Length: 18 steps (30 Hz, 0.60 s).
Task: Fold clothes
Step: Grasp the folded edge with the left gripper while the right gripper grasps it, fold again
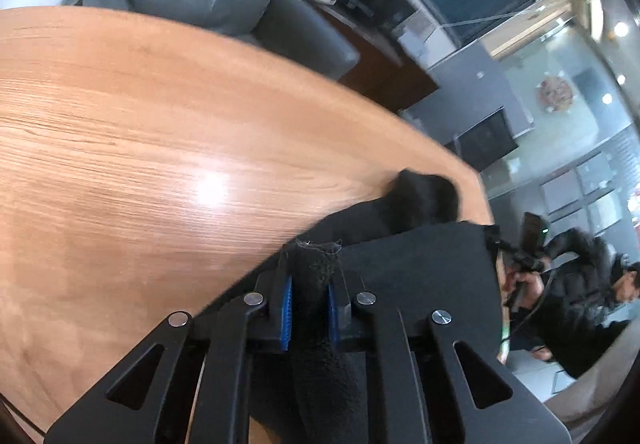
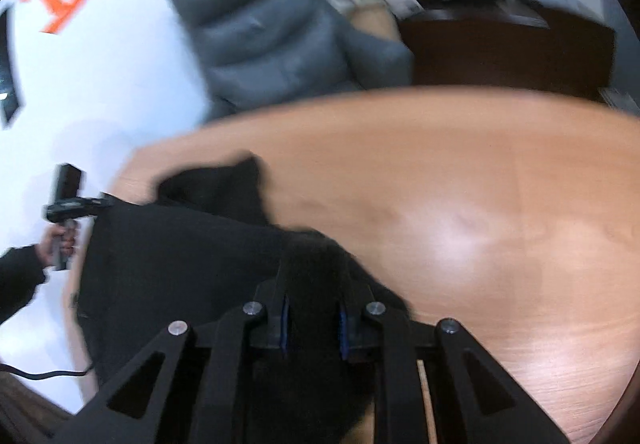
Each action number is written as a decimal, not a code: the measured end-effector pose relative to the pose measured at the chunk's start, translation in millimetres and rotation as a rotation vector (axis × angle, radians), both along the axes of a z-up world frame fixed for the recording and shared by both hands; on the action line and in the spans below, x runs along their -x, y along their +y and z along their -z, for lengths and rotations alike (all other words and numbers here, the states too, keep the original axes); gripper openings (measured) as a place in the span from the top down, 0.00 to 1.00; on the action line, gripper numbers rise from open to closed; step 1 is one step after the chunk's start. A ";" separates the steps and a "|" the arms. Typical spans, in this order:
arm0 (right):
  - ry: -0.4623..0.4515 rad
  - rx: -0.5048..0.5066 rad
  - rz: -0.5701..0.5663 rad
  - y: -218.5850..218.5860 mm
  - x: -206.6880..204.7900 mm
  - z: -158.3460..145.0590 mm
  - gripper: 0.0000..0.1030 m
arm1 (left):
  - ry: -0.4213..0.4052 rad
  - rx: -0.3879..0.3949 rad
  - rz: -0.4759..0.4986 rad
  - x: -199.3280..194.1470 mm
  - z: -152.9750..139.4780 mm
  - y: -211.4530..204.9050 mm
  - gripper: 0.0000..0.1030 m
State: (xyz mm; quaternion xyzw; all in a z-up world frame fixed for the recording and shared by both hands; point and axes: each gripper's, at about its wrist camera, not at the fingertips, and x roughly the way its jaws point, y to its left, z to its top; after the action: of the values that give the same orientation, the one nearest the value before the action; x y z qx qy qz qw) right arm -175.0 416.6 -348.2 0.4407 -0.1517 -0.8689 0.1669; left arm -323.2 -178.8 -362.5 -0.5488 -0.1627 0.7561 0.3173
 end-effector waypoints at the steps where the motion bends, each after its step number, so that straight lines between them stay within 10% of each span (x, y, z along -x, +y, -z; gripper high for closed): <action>1: -0.021 -0.012 0.015 3.0 3.5 8.3 0.77 | -0.002 0.012 -0.003 1.5 3.7 1.3 0.86; 5: -0.079 -0.063 0.094 17.9 9.6 26.3 0.43 | 0.049 0.034 -0.029 -8.8 -13.0 -3.0 0.78; 12: 0.070 -0.197 -0.020 -25.1 -31.0 -43.8 0.41 | 0.234 0.041 0.084 -60.1 -93.2 22.7 0.36; 18: 0.067 -0.209 -0.217 -101.6 -52.9 -34.1 0.43 | 0.099 0.160 0.288 -78.8 -19.8 83.8 0.41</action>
State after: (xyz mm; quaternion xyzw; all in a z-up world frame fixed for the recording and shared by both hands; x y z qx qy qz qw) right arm -122.1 315.0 -314.1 0.4403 -0.0065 -0.8710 0.2180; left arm -244.4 -95.0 -342.8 -0.5519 -0.0059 0.7394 0.3855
